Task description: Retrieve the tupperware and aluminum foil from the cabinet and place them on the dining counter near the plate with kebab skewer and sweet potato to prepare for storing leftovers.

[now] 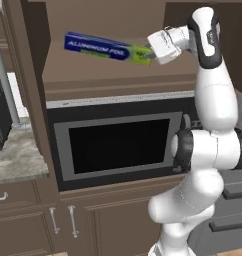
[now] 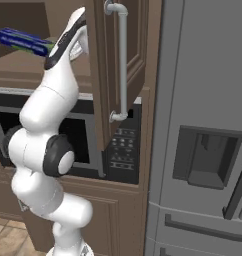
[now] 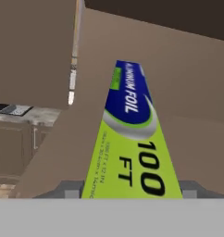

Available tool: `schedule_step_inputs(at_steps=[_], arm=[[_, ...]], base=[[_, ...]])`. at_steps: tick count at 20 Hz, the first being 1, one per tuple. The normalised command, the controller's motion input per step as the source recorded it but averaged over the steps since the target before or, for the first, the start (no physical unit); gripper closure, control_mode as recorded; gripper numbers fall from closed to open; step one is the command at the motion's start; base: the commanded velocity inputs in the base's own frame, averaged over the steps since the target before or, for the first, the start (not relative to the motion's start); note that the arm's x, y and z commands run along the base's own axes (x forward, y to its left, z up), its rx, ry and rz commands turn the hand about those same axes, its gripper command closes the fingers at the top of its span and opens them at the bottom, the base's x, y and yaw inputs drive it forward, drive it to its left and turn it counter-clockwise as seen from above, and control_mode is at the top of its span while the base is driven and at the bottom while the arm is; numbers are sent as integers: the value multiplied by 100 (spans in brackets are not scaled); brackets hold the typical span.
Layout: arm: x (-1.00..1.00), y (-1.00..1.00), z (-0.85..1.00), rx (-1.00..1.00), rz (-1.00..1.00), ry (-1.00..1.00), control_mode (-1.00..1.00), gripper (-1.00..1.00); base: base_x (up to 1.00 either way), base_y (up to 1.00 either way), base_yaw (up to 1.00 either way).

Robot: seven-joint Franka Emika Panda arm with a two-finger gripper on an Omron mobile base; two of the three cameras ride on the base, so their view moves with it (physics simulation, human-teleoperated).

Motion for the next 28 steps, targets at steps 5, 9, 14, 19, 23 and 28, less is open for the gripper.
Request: schedule_step_inputs(at_steps=[5, 9, 14, 19, 23, 28], arm=[[-100, 5, 46, 9, -36, 0, -100, 100], [-100, 2, 41, -3, -18, 13, -100, 100], [-100, 0, 18, -18, -2, 20, -100, 100], [-100, -11, 8, -22, 0, 13, -100, 100], [-100, -33, 8, -18, 0, 3, -100, 100], [-61, -23, 30, -15, -7, -3, -100, 100]], base=[[0, 0, 0], [0, 0, 0], [0, 0, 0], [0, 0, 0], [0, 0, 0], [0, 0, 0]])
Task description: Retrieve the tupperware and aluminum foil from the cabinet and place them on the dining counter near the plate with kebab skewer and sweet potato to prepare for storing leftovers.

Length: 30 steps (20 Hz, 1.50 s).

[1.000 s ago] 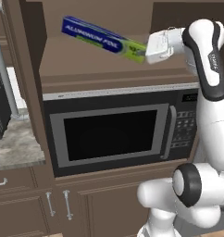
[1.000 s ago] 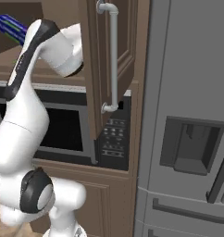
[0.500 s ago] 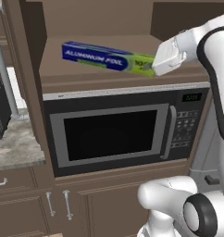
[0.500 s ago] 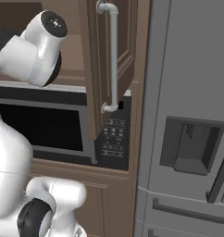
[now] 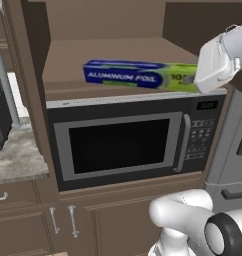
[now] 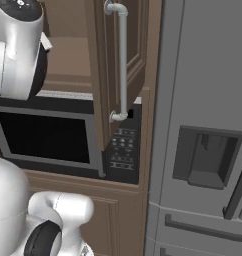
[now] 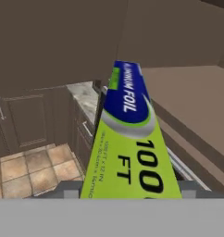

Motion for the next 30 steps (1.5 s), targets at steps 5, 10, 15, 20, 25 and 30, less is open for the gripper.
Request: schedule_step_inputs(at_steps=[5, 10, 15, 20, 25, 30], arm=[[-28, 0, 1, -16, -5, -10, -100, 100], [0, 0, 0, -10, -2, -7, -100, 100], [-6, 0, 0, -2, 0, -5, 100, 100], [0, 0, 0, 0, 0, 0, 100, 100], [0, 0, 0, 0, 0, 0, 100, 100], [0, 0, 0, 0, 0, 0, 100, 100]], base=[[0, 0, 0], [0, 0, 0], [-7, 0, 3], [-7, 0, 16], [-39, 0, 14], [-98, -1, 4]])
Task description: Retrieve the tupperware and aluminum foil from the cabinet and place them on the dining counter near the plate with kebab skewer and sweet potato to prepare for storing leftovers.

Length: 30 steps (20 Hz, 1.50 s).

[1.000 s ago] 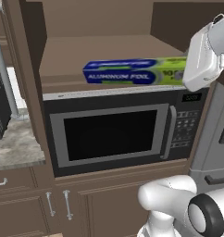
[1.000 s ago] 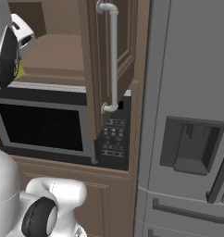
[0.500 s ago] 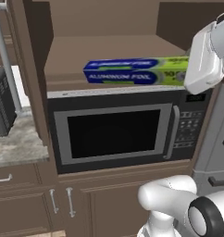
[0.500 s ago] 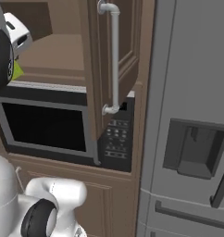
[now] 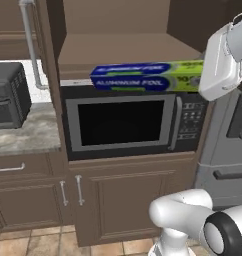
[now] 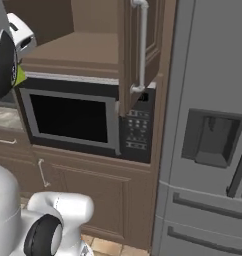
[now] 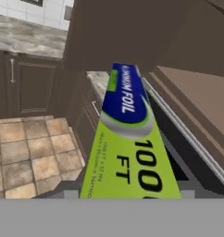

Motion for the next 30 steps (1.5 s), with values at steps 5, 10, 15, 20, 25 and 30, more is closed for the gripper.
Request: schedule_step_inputs(at_steps=[5, 10, 15, 20, 25, 30], arm=[[0, 0, 0, 0, 0, 0, 100, 100], [0, 0, 0, 0, 0, 0, 100, 100], [0, 0, 0, 0, 0, 0, 100, 100], [0, 0, 0, 0, 0, 0, 100, 100], [0, 0, 0, 0, 0, 0, 100, 100], [0, 0, 0, 0, 0, 0, 100, 100]], base=[[-100, -15, -11], [-45, -32, -48], [-31, -38, -57], [-84, -36, -33], [-100, -33, -15], [-50, -42, -20]])
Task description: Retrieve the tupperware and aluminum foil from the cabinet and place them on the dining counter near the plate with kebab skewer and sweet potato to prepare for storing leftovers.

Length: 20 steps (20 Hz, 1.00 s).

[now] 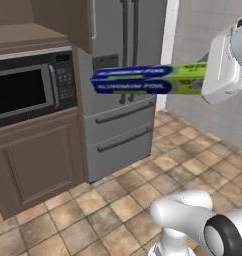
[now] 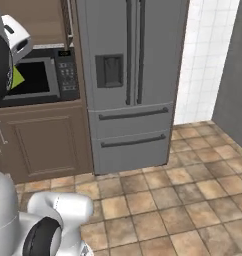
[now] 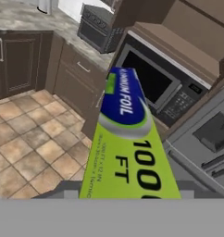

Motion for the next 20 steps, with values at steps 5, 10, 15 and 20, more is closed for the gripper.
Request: schedule_step_inputs(at_steps=[5, 10, 15, 20], arm=[[0, 0, 0, 0, 0, 0, 100, 100], [0, 0, 0, 0, 0, 0, 100, 100], [0, 0, 0, 0, 0, 0, 100, 100], [0, 0, 0, 0, 0, 0, 100, 100]], base=[[10, -55, -48], [33, -40, -64], [17, -23, -77], [2, -12, -85]])
